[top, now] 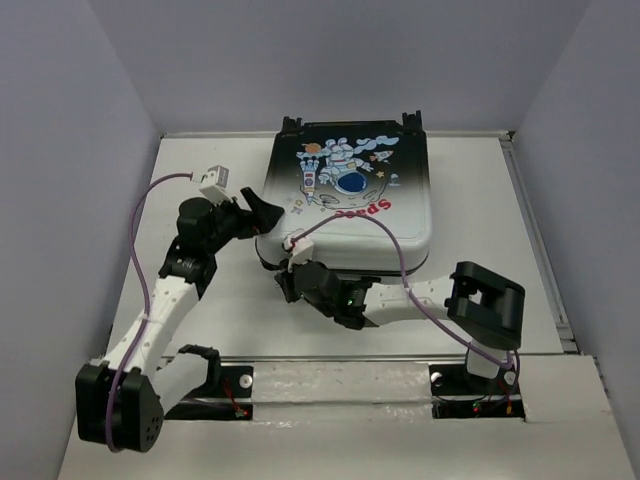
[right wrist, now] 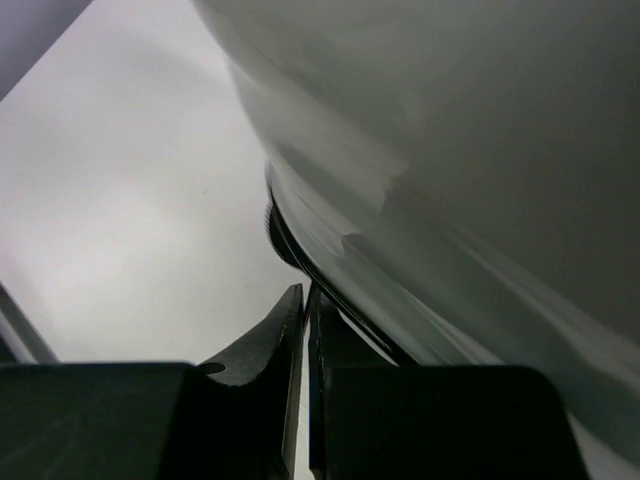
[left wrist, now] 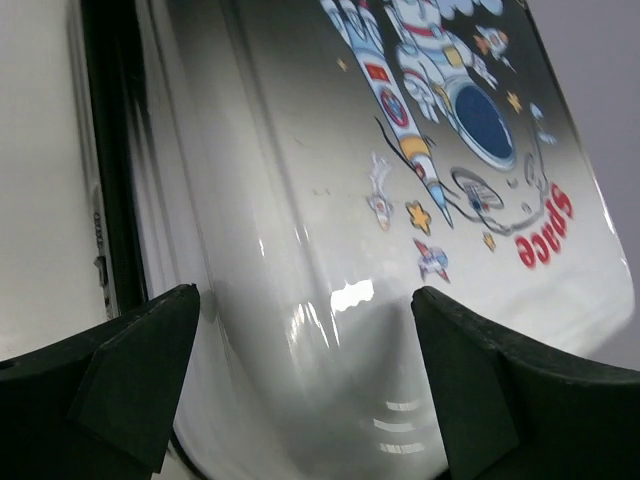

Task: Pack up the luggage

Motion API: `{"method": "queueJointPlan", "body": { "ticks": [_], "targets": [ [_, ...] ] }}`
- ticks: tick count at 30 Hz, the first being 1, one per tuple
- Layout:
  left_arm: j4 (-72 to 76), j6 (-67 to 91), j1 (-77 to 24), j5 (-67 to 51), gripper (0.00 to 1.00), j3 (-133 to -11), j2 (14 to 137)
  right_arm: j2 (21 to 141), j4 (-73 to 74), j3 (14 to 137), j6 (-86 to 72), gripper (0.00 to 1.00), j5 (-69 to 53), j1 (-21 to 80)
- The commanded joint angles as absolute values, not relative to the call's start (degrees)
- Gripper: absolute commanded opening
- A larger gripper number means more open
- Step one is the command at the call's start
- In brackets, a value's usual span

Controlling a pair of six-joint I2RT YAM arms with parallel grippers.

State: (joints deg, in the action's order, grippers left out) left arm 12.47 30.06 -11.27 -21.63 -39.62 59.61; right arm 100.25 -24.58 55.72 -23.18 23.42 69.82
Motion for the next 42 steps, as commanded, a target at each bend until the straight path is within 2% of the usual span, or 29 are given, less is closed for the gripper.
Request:
{"method": "queueJointPlan", "body": {
  "ticks": [1, 5, 8, 9, 11, 12, 13, 16, 18, 21, 23, 26, 27, 31, 36, 40, 42],
  "targets": [
    [2.39, 37.97, -14.94, -38.6, 0.96, -34.99, 46.69, 105.18, -30.14, 65.81, -21.71, 0.07, 9.5, 73.83],
    [-4.37, 38.41, -14.94, -37.62, 0.96, -34.45, 38.95, 109.25, -30.67, 69.52, -21.45, 0.07, 9.4, 77.6],
    [-6.41, 38.15, -14.94, -35.51, 0.96, -34.01, 35.69, 104.54, -29.63, 64.46, -22.32, 0.08, 11.15, 79.0],
    [-7.37, 36.67, -14.94, -33.51, 0.96, -34.19, 35.6, 102.07, -28.58, 62.16, -23.19, 0.15, 12.9, 79.71],
    [-9.04, 34.99, -14.94, -31.04, 0.96, -35.06, 35.51, 93.31, -20.16, 56.72, -25.91, 0.43, 13.01, 79.72],
    [-10.36, 34.11, -14.94, -29.55, 0.96, -35.5, 35.42, 90.38, -16.65, 55.65, -28.02, 0.65, 12.49, 79.72],
    [-10.98, 32.36, -14.94, -26.05, 0.96, -36.03, 35.51, 87.65, -12.7, 55.03, -28.38, 0.72, 11.09, 79.72],
    [-13.18, 29.63, -14.94, -21.29, 0.97, -38.57, 36.73, 78.51, 2.23, 54.49, -28.65, 0.79, 10.98, 79.72],
    [-13.44, 28.83, -14.94, -19.61, 0.97, -39.11, 37.26, 74.46, 5.35, 54.84, -28.04, 0.84, 12.91, 79.72],
    [-13.62, 27.87, -14.94, -17.67, 0.97, -38.94, 37.09, 68.22, 10.7, 58.0, -24.53, 0.9, 17.11, 78.93],
    [-13.62, 27.51, -14.94, -18.45, 0.97, -38.5, 37.09, 65.14, 14.75, 62.46, -23.56, 0.93, 27.57, 75.78],
    [-13.71, 27.07, -14.94, -18.98, 0.98, -36.92, 36.83, 62.23, 19.68, 65.39, -22.59, 0.95, 30.15, 57.98],
    [-13.62, 26.9, -14.94, -18.98, 0.98, -36.48, 36.48, 61.88, 19.86, 65.65, -22.5, 0.95, 27.19, 46.96],
    [-13.01, 26.98, -15.03, -20.12, 0.97, -35.07, 35.86, 63.89, 22.32, 67.85, -20.84, 0.98, 27.33, 31.78],
    [-12.05, 28.12, -16.08, -22.23, 0.97, -33.76, 35.51, 70.65, 23.03, 67.77, -21.09, 0.99, 21.47, 24.18],
    [-8.8, 32.69, -20.55, -23.29, 0.96, -30.85, 34.19, 77.92, 21.19, 68.81, -19.96, 0.98, 5.05, 23.38],
    [-7.31, 35.66, -26.17, -21.1, 0.96, -29.98, 33.23, 81.54, 19.09, 71.62, -19.08, 0.95, -6.82, 23.38]
  ]
}}
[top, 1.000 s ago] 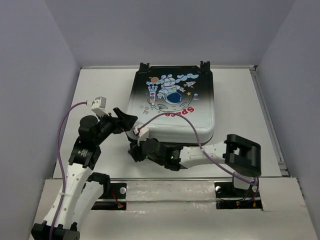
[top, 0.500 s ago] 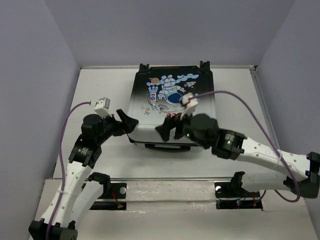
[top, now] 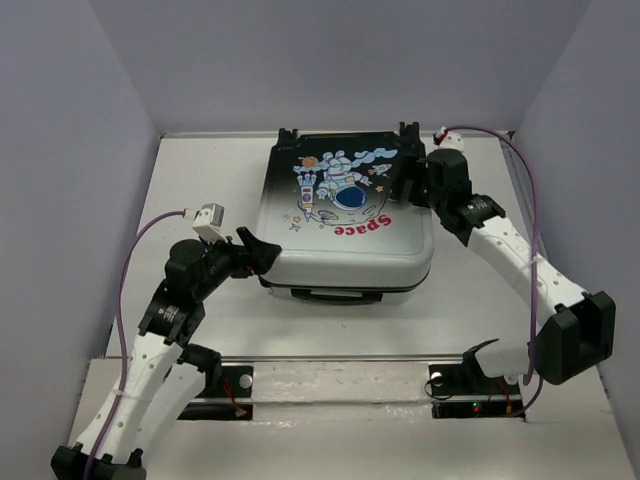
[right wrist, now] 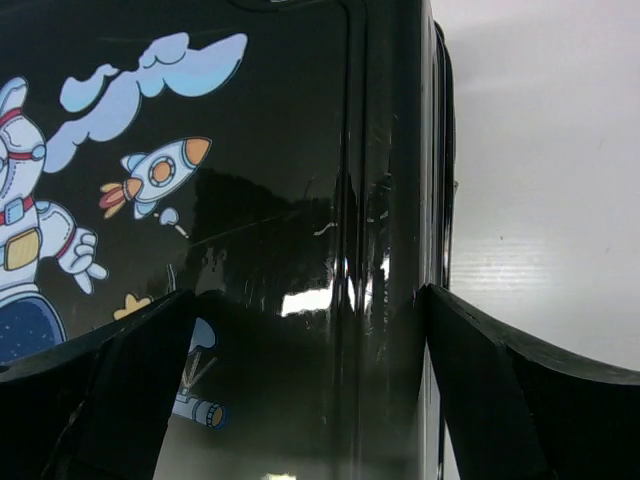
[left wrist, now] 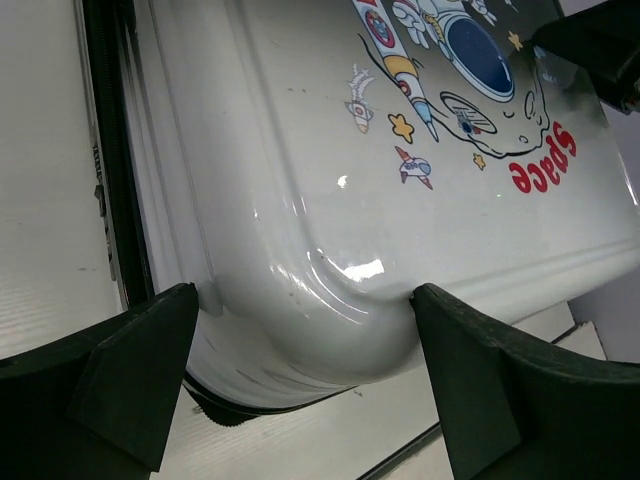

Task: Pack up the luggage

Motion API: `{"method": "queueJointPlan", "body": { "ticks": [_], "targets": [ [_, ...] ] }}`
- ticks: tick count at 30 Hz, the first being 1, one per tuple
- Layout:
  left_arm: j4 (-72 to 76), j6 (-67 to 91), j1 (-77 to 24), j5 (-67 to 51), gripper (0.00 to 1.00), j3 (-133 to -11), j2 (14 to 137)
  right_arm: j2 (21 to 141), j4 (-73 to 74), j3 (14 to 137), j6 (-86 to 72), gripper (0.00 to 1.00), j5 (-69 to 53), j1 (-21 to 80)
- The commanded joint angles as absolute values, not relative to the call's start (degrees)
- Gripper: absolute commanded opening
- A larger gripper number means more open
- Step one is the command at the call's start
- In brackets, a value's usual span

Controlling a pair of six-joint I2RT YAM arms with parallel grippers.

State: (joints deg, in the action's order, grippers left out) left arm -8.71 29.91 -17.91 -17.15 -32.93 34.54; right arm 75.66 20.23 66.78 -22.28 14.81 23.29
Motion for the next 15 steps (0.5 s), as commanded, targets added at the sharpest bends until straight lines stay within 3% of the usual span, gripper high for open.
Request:
{"method": "queueJointPlan", "body": {
  "ticks": [1, 3, 7, 12, 15],
  "targets": [
    [-6.77, 36.64, -28.37, -20.05, 0.96, -29.8, 32.96, 83.22, 17.59, 72.5, -18.72, 0.95, -10.6, 23.38],
    [-5.46, 39.18, -34.78, -15.84, 0.96, -29.97, 32.7, 90.84, 14.86, 76.89, -18.54, 0.94, -24.11, 23.38],
    [-1.94, 42.79, -45.33, -10.74, 0.96, -30.76, 34.62, 100.08, 15.2, 90.41, -17.93, 0.93, -36.61, 23.38],
    [3.59, 44.03, -58.51, -3.88, 0.97, -34.18, 42.08, 112.91, 22.23, 109.38, -16.96, 0.95, -39.55, 22.85],
    [4.31, 42.11, -60.03, -2.46, 0.97, -38.05, 45.25, 114.95, 23.2, 114.59, -18.01, 0.96, -37.01, 22.32]
  ]
}}
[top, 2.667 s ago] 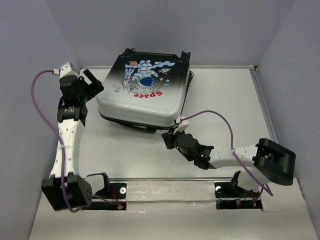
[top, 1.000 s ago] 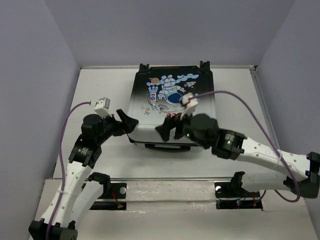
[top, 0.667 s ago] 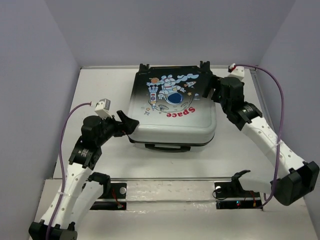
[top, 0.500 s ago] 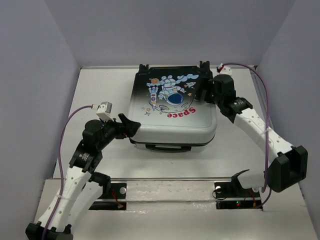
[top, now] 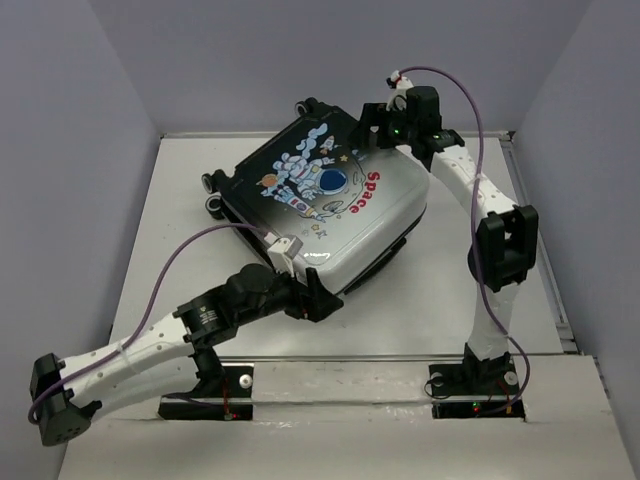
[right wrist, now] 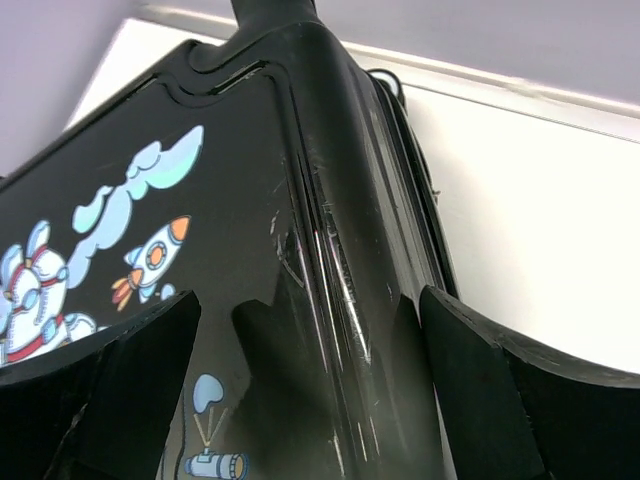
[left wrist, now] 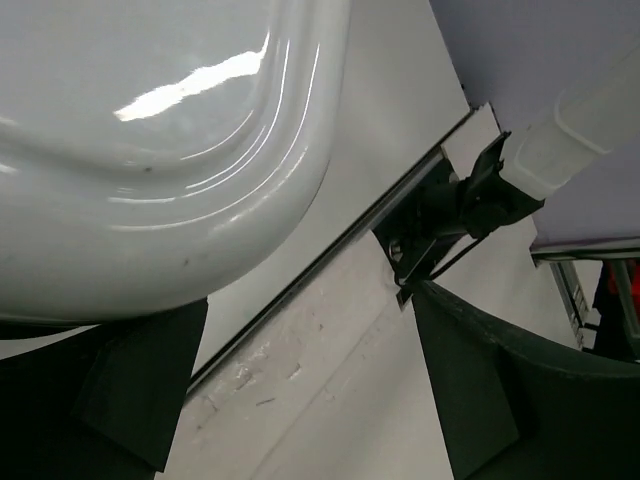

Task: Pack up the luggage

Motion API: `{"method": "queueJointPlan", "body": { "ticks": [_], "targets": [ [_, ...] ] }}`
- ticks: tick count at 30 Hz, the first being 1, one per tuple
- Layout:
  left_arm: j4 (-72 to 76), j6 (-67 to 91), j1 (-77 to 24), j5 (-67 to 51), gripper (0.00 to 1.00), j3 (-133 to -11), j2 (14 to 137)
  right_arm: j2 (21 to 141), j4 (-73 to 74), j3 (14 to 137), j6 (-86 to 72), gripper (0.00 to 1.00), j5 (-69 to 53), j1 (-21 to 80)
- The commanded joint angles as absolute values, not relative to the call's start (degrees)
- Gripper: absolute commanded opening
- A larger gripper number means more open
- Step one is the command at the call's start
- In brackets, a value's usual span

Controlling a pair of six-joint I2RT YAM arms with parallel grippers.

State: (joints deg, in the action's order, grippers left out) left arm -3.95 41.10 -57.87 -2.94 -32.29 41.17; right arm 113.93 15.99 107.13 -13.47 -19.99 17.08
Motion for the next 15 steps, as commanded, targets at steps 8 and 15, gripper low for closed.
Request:
{"method": "queueJointPlan", "body": {
  "ticks": [8, 15],
  "targets": [
    [-10.71, 30.68, -56.0, 5.73, 0.99, -65.18, 51.58, 113.48, 26.89, 127.24, -19.16, 0.98, -34.19, 18.2],
    [-18.81, 26.89, -30.82, -2.89, 0.99, -78.6, 56.16, 97.17, 27.69, 117.39, -16.52, 1.0, -32.61, 17.4]
  ]
}}
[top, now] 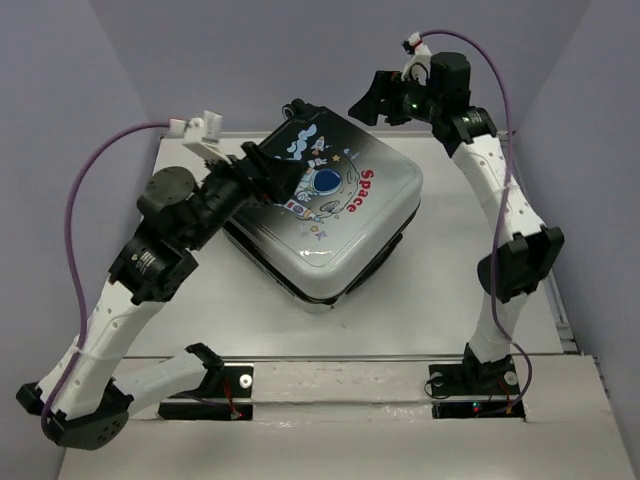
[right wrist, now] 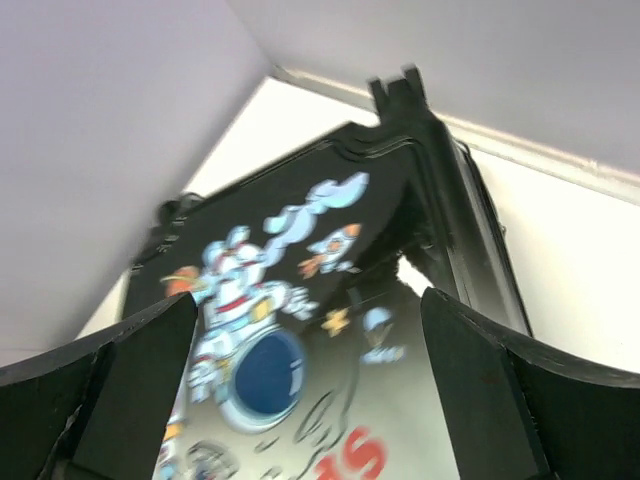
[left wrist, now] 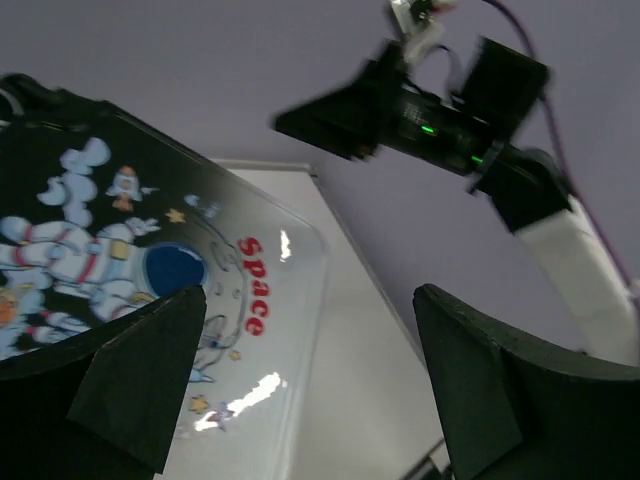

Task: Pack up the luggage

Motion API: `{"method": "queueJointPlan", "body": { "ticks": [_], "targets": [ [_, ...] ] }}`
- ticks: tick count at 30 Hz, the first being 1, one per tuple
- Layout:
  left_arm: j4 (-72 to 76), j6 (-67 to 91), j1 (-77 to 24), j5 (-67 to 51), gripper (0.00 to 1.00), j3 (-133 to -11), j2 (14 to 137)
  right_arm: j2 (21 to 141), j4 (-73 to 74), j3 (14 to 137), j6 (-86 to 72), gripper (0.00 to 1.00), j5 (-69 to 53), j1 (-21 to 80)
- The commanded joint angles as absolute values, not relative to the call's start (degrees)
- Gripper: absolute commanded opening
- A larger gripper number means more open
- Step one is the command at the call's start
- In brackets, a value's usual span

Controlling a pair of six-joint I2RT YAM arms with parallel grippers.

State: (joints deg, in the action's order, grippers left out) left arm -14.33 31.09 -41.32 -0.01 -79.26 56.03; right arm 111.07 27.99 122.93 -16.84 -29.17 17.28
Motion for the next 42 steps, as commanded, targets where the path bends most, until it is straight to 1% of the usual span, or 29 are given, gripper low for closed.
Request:
{"method": "queueJointPlan", "body": {
  "ticks": [1, 2, 3, 4, 5, 6, 7, 8, 9, 10, 11, 12, 13, 14, 15, 18, 22, 29, 35, 36, 37, 39, 40, 42],
  "targets": [
    [-18.37, 26.98, -27.37, -5.77, 0.99, -77.18, 55.55, 94.07, 27.08, 113.42, -16.96, 0.98, -32.43, 18.36],
    [-17.41, 27.85, -23.68, -7.19, 0.99, -73.34, 55.02, 90.65, 24.11, 108.68, -17.05, 0.96, -32.17, 19.24],
    [-15.4, 28.47, -16.07, -8.6, 0.99, -71.3, 54.41, 83.05, 21.65, 97.41, -17.22, 0.93, -31.73, 20.38],
    [-14.42, 29.09, -12.17, -10.09, 0.99, -69.63, 54.49, 79.23, 18.66, 91.47, -18.1, 0.9, -31.47, 21.61],
    [-12.41, 30.48, -8.47, -13.94, 0.99, -66.39, 54.58, 75.71, 13.24, 85.93, -18.8, 0.83, -31.29, 24.41],
    [-10.91, 31.37, -4.78, -16.32, 0.99, -64.53, 55.36, 72.37, 11.36, 80.82, -19.33, 0.75, -30.94, 25.91],
    [-9.59, 32.33, -1.44, -18.44, 0.99, -63.03, 55.89, 66.77, 9.77, 72.07, -19.86, 0.69, -30.15, 27.58],
    [-8.1, 33.21, 4.51, -21.59, 0.99, -61.36, 56.42, 64.19, 7.41, 68.24, -20.04, 0.68, -27.71, 31.69],
    [-6.78, 35.22, 6.92, -23.27, 0.99, -58.65, 57.03, 62.07, 6.95, 64.98, -19.87, 0.69, -26.21, 33.56],
    [-3.9, 36.11, 9.99, -24.86, 0.99, -57.49, 58.43, 58.4, 6.77, 59.56, -19.69, 0.72, -23.76, 35.58],
    [-2.48, 36.91, 10.89, -25.05, 0.99, -56.52, 59.14, 56.88, 5.55, 56.98, -19.6, 0.74, -22.86, 38.38],
    [-1.07, 37.96, 11.68, -25.48, 0.99, -55.73, 59.93, 55.56, 4.75, 54.6, -20.03, 0.77, -22.16, 38.41],
    [3.82, 40.67, 12.39, -26.45, 0.99, -53.46, 61.59, 54.42, 4.22, 52.75, -20.3, 0.82, -21.63, 40.76],
    [5.95, 42.09, 13.35, -27.76, 0.99, -52.48, 62.66, 52.93, 3.7, 49.69, -20.39, 0.84, -21.19, 41.83],
    [9.37, 44.1, 13.71, -28.12, 0.99, -51.17, 64.93, 52.48, 3.6, 48.61, -20.39, 0.87, -20.66, 44.01],
    [14.22, 45.35, 13.89, -27.43, 0.99, -50.27, 70.02, 52.03, 3.6, 46.06, -19.78, 0.92, -19.25, 47.71],
    [18.54, 46.67, 13.97, -28.38, 0.99, -50.36, 76.79, 51.51, 3.52, 43.77, -19.6, 0.92, -17.67, 49.56],
    [22.58, 47.28, 12.57, -30.93, 0.99, -55.28, 88.93, 48.87, 2.55, 42.19, -20.39, 0.92, -17.76, 51.33],
    [33.38, 54.74, 11.87, -33.57, 0.99, -56.51, 95.27, 48.25, 3.69, 41.58, -20.65, 0.93, -17.4, 52.38],
    [36.53, 55.89, 11.78, -33.57, 0.97, -56.6, 95.62, 48.34, 3.87, 41.22, -20.74, 0.93, -17.32, 52.38],
    [37.95, 58.16, 11.6, -33.4, 0.88, -56.6, 96.23, 48.51, 3.69, 40.96, -21.09, 0.93, -17.23, 52.38],
    [41.99, 59.84, 11.43, -33.31, 0.77, -56.6, 96.42, 48.78, 3.6, 39.56, -21.36, 0.93, -16.35, 52.91],
    [42.97, 60.55, 11.51, -33.31, 0.57, -56.6, 96.07, 48.87, 3.52, 39.2, -21.62, 0.93, -16.0, 52.91],
    [43.59, 61.43, 11.6, -32.78, 0.38, -57.3, 95.1, 48.61, 2.82, 37.71, -22.15, 0.93, -16.0, 53.44]
  ]
}}
